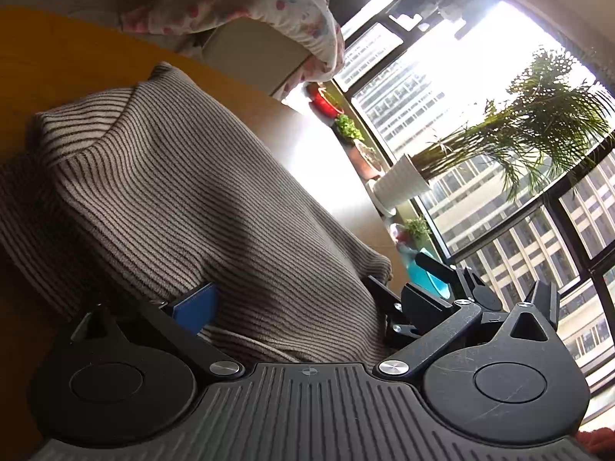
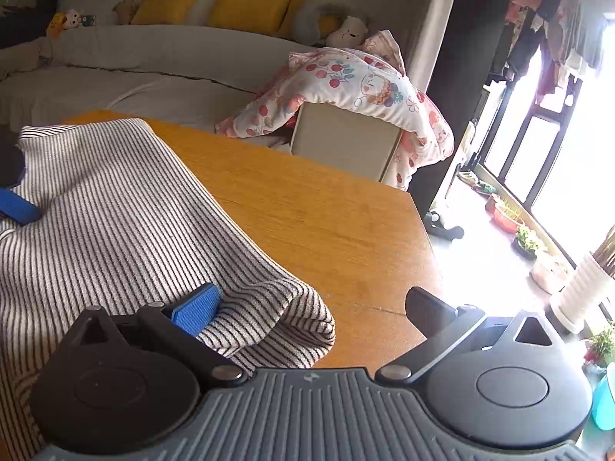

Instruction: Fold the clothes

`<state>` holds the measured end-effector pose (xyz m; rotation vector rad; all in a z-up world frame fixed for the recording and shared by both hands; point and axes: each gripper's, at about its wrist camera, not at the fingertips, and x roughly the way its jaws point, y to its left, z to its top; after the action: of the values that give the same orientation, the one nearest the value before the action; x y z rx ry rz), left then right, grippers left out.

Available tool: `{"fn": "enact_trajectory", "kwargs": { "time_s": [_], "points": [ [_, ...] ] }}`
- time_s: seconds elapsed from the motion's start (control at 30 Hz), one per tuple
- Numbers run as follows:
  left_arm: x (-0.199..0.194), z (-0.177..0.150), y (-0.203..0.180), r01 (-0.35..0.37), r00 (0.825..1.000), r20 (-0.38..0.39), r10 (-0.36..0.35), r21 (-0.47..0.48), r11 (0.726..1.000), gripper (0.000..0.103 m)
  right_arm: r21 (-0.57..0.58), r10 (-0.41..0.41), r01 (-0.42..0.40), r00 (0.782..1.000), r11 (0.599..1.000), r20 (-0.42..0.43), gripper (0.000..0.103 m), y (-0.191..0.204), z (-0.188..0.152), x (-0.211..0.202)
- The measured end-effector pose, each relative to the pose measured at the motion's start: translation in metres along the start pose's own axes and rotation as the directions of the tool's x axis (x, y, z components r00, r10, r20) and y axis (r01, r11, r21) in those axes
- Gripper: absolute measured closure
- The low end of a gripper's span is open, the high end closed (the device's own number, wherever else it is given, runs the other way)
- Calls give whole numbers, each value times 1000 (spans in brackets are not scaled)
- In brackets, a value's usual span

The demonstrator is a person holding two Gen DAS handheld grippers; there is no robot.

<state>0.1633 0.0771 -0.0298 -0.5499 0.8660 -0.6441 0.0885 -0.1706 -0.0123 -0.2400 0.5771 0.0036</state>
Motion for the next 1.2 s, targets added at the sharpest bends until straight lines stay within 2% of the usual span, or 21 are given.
{"fn": "enact_trajectory", "kwargs": {
  "time_s": [0.07, 0.17, 0.27, 0.4, 0.47, 0.53, 0.57, 0.63, 0.73, 0.87, 1.03, 1.13, 1.2],
  "points": [
    [6, 11, 8, 0, 1000, 17, 0, -30, 1000, 0, 21, 31, -31, 1000, 999, -4, 0, 6, -9, -13],
    [14, 26, 19, 21, 999, 27, -18, -88, 996, 0, -7, 74, -74, 997, 997, 3, 0, 21, -17, -31],
    [18, 35, 19, 15, 1000, 20, -13, -101, 995, 0, -52, 91, -90, 996, 995, 18, 0, 35, -19, -40],
    [6, 30, 0, -98, 995, 17, 98, 8, 995, 0, -103, 120, -117, 993, 988, 20, 0, 36, -8, -45],
    [-5, 18, -19, -223, 975, 47, 218, 158, 962, 0, -66, 149, -147, 988, 987, 38, 0, 25, 1, -49],
    [-12, 5, -34, -328, 945, 87, 316, 291, 899, 0, -32, 160, -158, 985, 987, 62, 0, 17, 11, -49],
    [-14, -2, -39, -369, 929, 104, 355, 344, 864, 0, -39, 157, -154, 985, 987, 66, 0, 17, 14, -47],
    [-12, -8, -41, -396, 915, 96, 391, 388, 832, 0, -64, 143, -139, 987, 988, 67, 0, 19, 19, -42],
    [-5, -10, -33, -402, 911, 73, 406, 384, 831, 0, -189, 85, -85, 996, 978, -6, 0, 41, 9, -27],
    [6, -13, -25, -408, 906, 51, 421, 379, 831, 0, -289, 30, -11, 998, 957, 61, 0, 54, -10, -40],
    [20, -11, -33, -406, 908, 77, 412, 406, 819, 1, -257, 24, -11, 999, 966, 45, 0, 46, -14, -45],
    [21, -16, -42, -415, 904, 102, 415, 446, 793, 2, -240, 23, -11, 999, 971, 46, 0, 44, -16, -46],
    [17, -22, -47, -430, 896, 125, 426, 479, 765, 2, -220, 23, -13, 999, 975, 43, 0, 44, -16, -45]
  ]
}}
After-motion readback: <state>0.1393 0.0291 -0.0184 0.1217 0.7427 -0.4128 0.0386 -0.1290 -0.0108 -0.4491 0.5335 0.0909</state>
